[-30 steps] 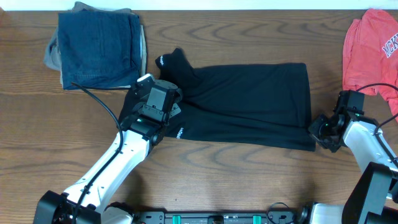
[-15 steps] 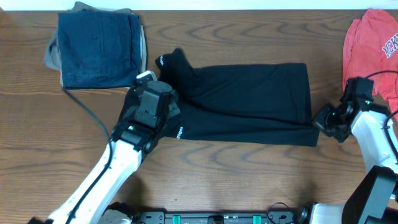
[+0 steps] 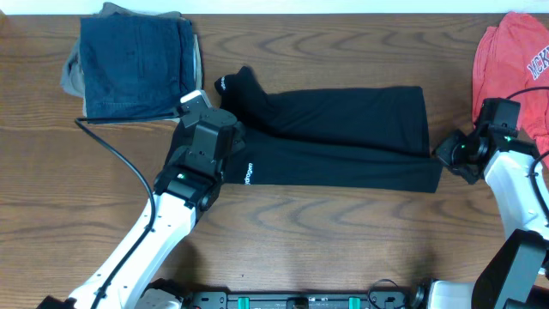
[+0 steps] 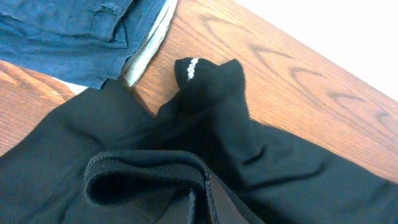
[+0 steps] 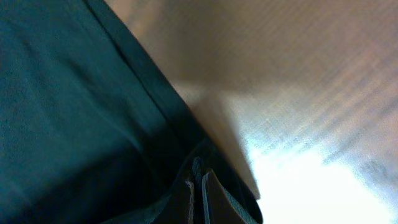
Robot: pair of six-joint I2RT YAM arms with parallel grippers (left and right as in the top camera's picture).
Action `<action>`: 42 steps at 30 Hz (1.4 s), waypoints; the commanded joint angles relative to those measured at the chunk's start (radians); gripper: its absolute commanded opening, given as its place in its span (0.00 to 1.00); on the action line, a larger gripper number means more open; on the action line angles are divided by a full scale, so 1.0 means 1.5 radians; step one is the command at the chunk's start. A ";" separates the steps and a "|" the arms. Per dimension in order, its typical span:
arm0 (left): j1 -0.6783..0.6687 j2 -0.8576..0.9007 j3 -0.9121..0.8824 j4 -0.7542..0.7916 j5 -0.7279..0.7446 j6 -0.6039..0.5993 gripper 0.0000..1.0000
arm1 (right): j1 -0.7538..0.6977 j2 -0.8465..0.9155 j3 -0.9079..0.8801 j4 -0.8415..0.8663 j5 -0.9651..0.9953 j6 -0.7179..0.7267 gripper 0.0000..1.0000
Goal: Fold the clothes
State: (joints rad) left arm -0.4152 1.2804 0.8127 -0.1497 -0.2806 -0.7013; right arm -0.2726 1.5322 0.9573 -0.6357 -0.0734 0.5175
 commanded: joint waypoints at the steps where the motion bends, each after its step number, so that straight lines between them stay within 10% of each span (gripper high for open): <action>1: 0.000 0.025 0.007 0.004 -0.036 0.011 0.06 | 0.024 0.000 0.005 0.027 0.012 0.011 0.02; 24: 0.042 0.108 0.007 0.019 -0.111 0.011 0.07 | 0.103 0.010 -0.012 0.085 0.173 0.001 0.12; 27: 0.048 0.109 0.007 0.014 -0.110 0.012 0.39 | 0.104 0.012 -0.012 0.086 0.172 0.001 0.52; 29: 0.048 0.109 0.007 0.014 -0.110 0.027 0.78 | 0.104 0.012 -0.012 0.085 0.168 0.001 0.86; 31: 0.048 0.109 0.007 0.014 -0.110 0.047 0.93 | 0.104 0.012 -0.012 0.082 0.166 0.001 0.99; 39: 0.048 0.056 0.007 -0.085 -0.042 0.088 0.95 | 0.104 0.011 0.021 -0.024 0.126 -0.009 0.94; 42: 0.048 0.047 0.007 -0.120 0.063 0.088 0.78 | 0.104 0.012 0.016 -0.039 0.017 -0.033 0.78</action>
State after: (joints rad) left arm -0.3470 1.3796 0.8124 -0.3084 -0.3389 -0.5941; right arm -0.1246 1.5433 0.9581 -0.6857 0.0940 0.4957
